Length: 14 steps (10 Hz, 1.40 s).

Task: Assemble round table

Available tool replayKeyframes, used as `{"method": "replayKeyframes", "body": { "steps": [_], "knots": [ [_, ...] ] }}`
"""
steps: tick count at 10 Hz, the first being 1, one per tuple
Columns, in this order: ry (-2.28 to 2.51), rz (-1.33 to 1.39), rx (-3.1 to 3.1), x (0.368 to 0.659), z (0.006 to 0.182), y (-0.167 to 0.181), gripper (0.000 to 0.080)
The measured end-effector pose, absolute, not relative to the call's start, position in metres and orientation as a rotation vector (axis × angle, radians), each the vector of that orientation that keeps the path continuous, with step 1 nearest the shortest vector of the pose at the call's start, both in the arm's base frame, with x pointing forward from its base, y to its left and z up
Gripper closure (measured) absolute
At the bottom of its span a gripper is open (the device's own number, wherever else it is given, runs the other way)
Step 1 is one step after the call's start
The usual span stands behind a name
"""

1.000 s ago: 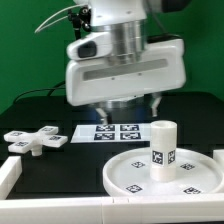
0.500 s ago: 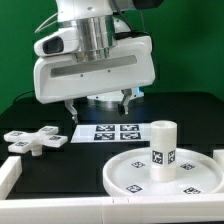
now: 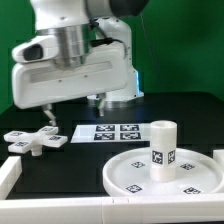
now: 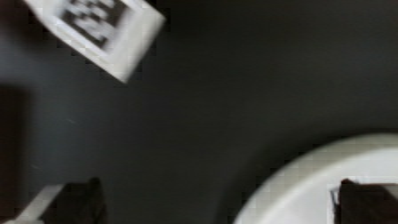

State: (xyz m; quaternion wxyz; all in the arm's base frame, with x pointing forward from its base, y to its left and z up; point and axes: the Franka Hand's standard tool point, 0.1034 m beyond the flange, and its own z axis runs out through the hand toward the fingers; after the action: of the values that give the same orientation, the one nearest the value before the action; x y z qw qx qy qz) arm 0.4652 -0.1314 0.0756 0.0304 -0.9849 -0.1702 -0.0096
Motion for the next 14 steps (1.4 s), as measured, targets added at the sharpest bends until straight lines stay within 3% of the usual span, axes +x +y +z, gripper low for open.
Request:
{"method": "replayKeyframes", "body": {
  "steps": [2,7,11,14],
  "knots": [
    [-0.545,-0.027,-3.028,0.458,0.074,-0.159,0.0150],
    [-0.559,0.057,-3.058,0.456,0.069,-0.149,0.0150],
    [-0.611,0.105,-3.137,0.453,0.067,-0.174,0.0150],
    [-0.620,0.108,-3.133,0.453,0.066,-0.172,0.0150]
  ]
}}
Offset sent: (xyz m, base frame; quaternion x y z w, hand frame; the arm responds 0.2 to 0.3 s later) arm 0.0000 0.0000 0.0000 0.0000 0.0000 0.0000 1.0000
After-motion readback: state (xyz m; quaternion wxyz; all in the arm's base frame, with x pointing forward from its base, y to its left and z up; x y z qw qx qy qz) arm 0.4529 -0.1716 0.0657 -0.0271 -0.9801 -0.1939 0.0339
